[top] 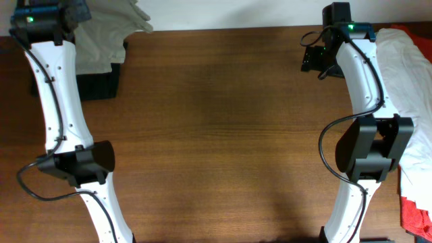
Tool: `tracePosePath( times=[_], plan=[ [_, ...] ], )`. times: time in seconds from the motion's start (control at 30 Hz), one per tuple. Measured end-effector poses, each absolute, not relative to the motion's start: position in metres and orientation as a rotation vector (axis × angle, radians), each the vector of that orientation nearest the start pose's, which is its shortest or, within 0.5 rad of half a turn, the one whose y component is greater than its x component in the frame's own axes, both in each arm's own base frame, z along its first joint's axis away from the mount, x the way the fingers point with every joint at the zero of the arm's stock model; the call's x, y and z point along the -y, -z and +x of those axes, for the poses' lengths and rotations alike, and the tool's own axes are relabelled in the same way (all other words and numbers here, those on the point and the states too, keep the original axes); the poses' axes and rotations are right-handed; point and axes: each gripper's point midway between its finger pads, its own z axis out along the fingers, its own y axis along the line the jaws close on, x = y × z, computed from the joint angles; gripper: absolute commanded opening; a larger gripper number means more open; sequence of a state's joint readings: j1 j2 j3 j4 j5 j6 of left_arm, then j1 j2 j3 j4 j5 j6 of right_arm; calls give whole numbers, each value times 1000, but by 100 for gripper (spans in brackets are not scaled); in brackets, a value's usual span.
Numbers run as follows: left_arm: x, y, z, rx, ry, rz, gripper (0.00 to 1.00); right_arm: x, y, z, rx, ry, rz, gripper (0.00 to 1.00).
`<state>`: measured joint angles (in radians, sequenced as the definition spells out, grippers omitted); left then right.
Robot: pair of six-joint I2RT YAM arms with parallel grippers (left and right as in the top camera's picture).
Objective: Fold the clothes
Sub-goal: 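Carry the trousers with the left gripper onto the black garment, then lower the trousers onto the black garment and adjust with the left gripper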
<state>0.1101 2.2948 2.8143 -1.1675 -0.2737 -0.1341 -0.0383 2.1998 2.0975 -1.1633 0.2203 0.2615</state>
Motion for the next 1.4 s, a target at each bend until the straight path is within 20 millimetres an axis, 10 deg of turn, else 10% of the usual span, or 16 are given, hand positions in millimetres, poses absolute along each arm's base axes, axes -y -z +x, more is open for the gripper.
tracePosePath(
  times=[0.73, 0.93, 1.3, 1.4],
  plan=[
    [-84, -323, 561, -2193, -53, -577, 1, 57, -131, 496, -2765, 260, 466, 99],
    [-126, -315, 570, -2145, -101, -657, 1, 57, -131, 496, -2764, 260, 466, 99],
    [-201, -214, 647, -2030, -198, -749, 2, 57, -131, 496, -2765, 260, 466, 99],
    [-219, -205, 649, -1985, -280, -792, 17, 57, -131, 496, -2765, 260, 466, 99]
  ],
)
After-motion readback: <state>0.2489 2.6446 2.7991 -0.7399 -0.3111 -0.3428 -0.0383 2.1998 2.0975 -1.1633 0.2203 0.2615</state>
